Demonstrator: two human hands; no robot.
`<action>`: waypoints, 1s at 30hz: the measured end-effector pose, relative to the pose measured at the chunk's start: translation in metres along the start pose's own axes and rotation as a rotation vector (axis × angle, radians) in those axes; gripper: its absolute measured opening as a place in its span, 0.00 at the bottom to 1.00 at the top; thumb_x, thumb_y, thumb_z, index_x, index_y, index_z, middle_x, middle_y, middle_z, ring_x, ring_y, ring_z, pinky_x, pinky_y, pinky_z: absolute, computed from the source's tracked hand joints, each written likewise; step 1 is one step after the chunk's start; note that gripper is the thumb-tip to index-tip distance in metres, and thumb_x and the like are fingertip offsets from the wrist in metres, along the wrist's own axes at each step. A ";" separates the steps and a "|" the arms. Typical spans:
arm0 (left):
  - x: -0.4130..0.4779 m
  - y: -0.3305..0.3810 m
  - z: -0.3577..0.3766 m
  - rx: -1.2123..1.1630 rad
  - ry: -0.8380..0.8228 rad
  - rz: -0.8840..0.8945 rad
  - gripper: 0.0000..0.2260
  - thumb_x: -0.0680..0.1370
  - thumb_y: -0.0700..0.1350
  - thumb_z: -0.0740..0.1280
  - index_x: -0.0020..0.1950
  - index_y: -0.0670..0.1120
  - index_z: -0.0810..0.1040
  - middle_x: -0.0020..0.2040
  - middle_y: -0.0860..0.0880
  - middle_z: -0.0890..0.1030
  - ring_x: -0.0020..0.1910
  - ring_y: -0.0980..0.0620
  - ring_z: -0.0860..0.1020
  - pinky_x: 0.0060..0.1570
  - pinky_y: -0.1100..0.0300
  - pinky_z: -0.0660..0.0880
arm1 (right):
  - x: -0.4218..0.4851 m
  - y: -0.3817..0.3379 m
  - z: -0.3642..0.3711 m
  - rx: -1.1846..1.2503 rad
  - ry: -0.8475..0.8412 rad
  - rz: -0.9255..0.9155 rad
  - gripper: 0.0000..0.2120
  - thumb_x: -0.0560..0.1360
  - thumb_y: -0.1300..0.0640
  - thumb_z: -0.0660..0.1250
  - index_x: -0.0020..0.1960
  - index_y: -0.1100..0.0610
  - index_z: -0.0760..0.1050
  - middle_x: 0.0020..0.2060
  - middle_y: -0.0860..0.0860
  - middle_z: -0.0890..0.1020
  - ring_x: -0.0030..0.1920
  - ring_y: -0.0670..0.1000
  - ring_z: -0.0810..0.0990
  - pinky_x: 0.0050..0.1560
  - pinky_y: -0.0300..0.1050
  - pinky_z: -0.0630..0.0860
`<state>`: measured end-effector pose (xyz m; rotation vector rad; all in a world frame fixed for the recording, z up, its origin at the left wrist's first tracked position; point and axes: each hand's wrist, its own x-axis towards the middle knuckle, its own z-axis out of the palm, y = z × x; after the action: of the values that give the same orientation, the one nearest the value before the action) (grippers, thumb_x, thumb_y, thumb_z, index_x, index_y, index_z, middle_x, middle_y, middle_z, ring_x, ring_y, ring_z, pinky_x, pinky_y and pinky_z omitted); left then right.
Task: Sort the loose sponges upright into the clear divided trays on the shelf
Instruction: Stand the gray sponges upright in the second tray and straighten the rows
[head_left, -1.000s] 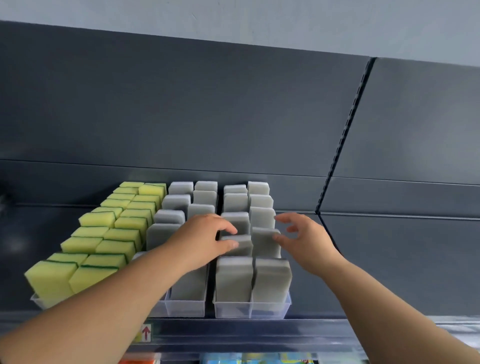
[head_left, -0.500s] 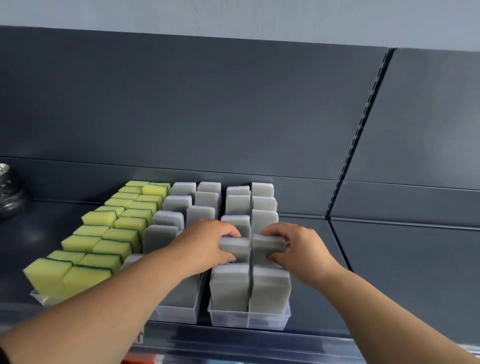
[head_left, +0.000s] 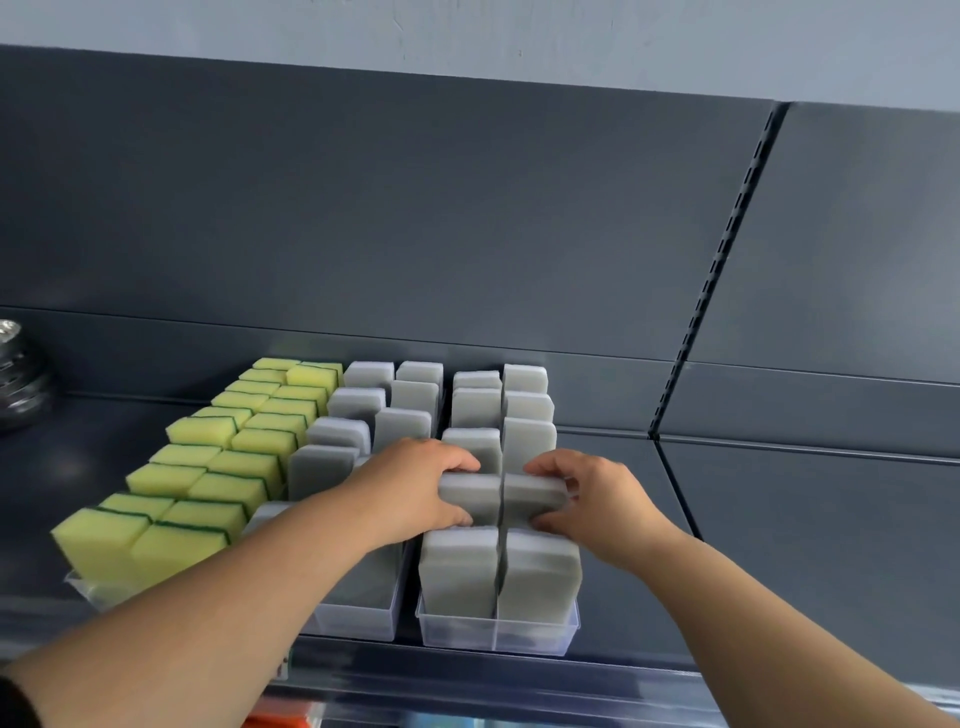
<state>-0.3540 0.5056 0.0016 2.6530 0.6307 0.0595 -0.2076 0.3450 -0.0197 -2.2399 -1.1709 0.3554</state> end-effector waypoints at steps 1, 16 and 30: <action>-0.002 -0.002 -0.002 -0.013 0.012 0.019 0.25 0.71 0.53 0.73 0.67 0.59 0.71 0.64 0.58 0.74 0.59 0.56 0.72 0.56 0.63 0.69 | 0.000 0.000 -0.002 0.020 -0.008 0.020 0.24 0.65 0.57 0.78 0.59 0.44 0.76 0.48 0.39 0.79 0.46 0.40 0.75 0.44 0.24 0.68; -0.078 -0.104 -0.040 0.078 0.089 -0.110 0.18 0.73 0.61 0.68 0.61 0.57 0.77 0.57 0.59 0.77 0.57 0.58 0.74 0.53 0.64 0.68 | -0.009 -0.121 0.050 -0.188 -0.053 -0.305 0.20 0.73 0.48 0.69 0.64 0.47 0.74 0.60 0.44 0.78 0.57 0.46 0.77 0.60 0.39 0.72; -0.097 -0.113 -0.031 -0.004 0.072 0.052 0.21 0.72 0.52 0.73 0.63 0.59 0.73 0.50 0.62 0.73 0.48 0.59 0.72 0.45 0.66 0.67 | -0.021 -0.137 0.088 -0.407 -0.070 -0.229 0.22 0.70 0.52 0.71 0.63 0.46 0.71 0.58 0.47 0.72 0.55 0.55 0.76 0.57 0.46 0.73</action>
<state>-0.4924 0.5667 -0.0107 2.6730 0.5840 0.1719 -0.3517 0.4217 -0.0076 -2.4077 -1.6402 0.1088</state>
